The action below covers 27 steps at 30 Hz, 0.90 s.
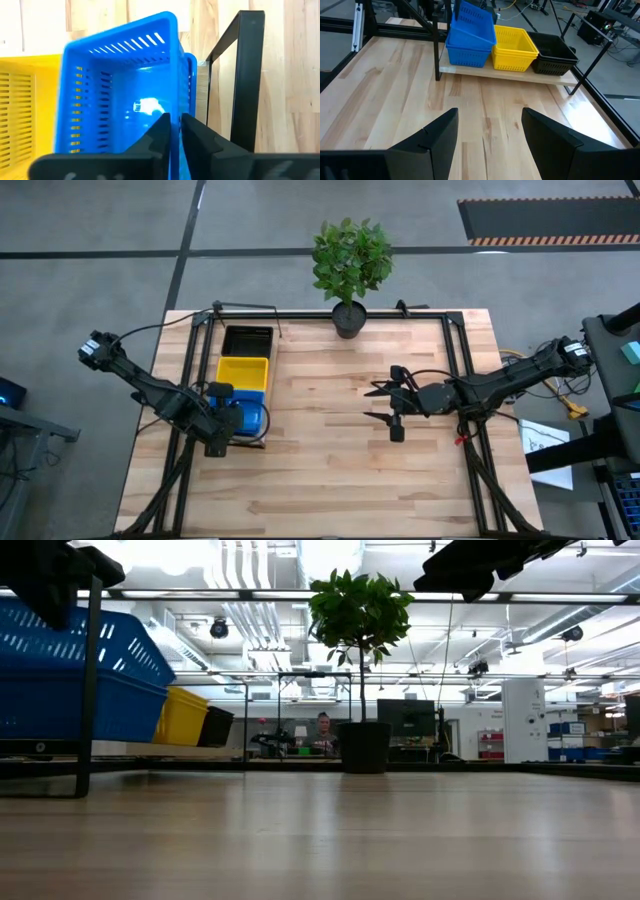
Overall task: Stack baskets on shelf by color
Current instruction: Stack the blue basket on top of the blue basket on the shelf
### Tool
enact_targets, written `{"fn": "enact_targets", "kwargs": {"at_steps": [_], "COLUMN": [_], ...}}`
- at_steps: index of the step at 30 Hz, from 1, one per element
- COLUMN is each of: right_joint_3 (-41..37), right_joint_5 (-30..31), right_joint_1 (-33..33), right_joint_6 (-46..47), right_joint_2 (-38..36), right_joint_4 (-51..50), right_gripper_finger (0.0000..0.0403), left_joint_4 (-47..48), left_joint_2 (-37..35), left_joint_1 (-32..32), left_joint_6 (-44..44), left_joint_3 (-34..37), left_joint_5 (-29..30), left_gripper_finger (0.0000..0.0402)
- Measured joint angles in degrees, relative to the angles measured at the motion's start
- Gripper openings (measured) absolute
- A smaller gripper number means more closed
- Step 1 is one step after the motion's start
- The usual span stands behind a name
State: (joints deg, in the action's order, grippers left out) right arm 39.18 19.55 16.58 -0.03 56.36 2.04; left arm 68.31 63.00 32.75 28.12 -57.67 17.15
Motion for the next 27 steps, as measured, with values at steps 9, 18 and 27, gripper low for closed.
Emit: {"fn": "enact_targets", "kwargs": {"at_steps": [9,18,27], "right_joint_3": [0.0,0.0,0.0], "right_joint_5": [0.0,0.0,0.0], "right_joint_1": [0.0,0.0,0.0], "right_joint_6": [0.3,0.4,0.4], "right_joint_2": [0.0,0.0,0.0], "right_joint_4": [0.0,0.0,0.0], "right_gripper_finger": [0.0212,0.0212,0.0212], "left_joint_4": [0.2,0.2,1.2], "left_joint_2": [0.0,-0.1,-0.1], "left_joint_1": [0.0,0.0,0.0], "left_joint_6": [0.1,-0.2,-0.4], "left_joint_3": [0.0,-1.9,-2.3], "left_joint_5": [0.1,-2.0,-1.9], "left_gripper_finger": [0.0060,0.0060,0.0008]}}
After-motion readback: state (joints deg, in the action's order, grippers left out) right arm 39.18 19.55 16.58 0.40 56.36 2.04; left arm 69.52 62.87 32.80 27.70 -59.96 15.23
